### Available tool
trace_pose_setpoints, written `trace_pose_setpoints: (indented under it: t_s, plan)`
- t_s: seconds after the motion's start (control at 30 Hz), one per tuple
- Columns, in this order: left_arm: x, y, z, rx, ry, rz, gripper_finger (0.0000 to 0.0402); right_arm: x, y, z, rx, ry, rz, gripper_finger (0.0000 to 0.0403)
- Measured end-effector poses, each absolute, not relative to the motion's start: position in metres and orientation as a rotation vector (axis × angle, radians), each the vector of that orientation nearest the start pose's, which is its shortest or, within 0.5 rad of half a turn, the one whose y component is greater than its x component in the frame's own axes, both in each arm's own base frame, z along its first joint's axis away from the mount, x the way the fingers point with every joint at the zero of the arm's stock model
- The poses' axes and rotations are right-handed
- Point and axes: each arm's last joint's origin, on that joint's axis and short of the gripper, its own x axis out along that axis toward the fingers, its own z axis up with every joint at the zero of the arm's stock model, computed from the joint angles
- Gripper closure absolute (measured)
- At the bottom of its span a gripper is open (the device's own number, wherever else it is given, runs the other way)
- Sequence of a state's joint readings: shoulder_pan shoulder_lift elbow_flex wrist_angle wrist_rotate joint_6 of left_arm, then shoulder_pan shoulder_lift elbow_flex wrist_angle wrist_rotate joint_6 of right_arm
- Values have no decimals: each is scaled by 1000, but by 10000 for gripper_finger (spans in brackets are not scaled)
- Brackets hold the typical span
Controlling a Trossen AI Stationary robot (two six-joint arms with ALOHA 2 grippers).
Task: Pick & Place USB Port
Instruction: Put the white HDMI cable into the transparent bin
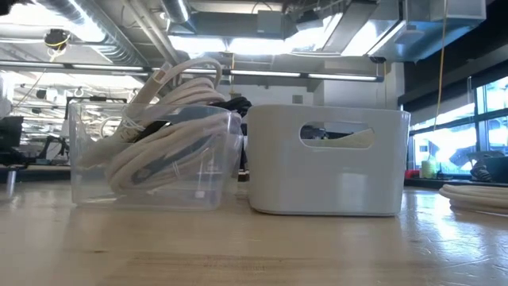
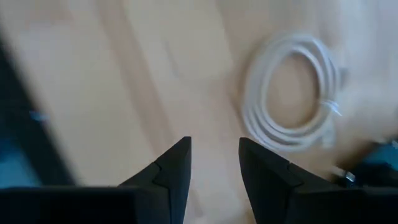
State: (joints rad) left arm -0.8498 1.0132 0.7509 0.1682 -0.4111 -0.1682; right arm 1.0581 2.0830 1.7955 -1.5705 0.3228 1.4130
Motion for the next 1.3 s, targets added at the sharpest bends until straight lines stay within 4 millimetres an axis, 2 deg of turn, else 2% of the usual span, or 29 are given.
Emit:
trace_pose_setpoints:
  t_s: [0.1, 0.23, 0.4, 0.47, 0.63, 0.87, 1.03, 1.13, 1.3]
  plan:
    - [156, -185, 306, -35, 70, -386, 195, 188, 309, 206, -125, 1411, -589, 265]
    - [161, -206, 294, 62, 31, -331, 195, 197, 281, 180, -215, 1489, -688, 265]
    - [173, -218, 276, 128, 40, -262, 199, 219, 256, 170, -249, 1573, -692, 265]
    - [176, -220, 272, 131, 45, -246, 198, 226, 253, 168, -239, 1606, -642, 265]
    - [178, -219, 277, 96, 8, -271, 197, 239, 252, 164, -197, 1600, -548, 265]
    - [176, -222, 279, 80, -8, -330, 203, 242, 253, 163, -219, 1603, -474, 265]
    - [176, -222, 279, 102, -12, -326, 204, 248, 258, 157, -167, 1529, -414, 265]
    - [176, -222, 279, 112, -14, -327, 203, 244, 254, 147, -184, 1536, -430, 265]
    - [176, -222, 279, 135, -18, -327, 202, 228, 236, 125, -231, 1562, -564, 265]
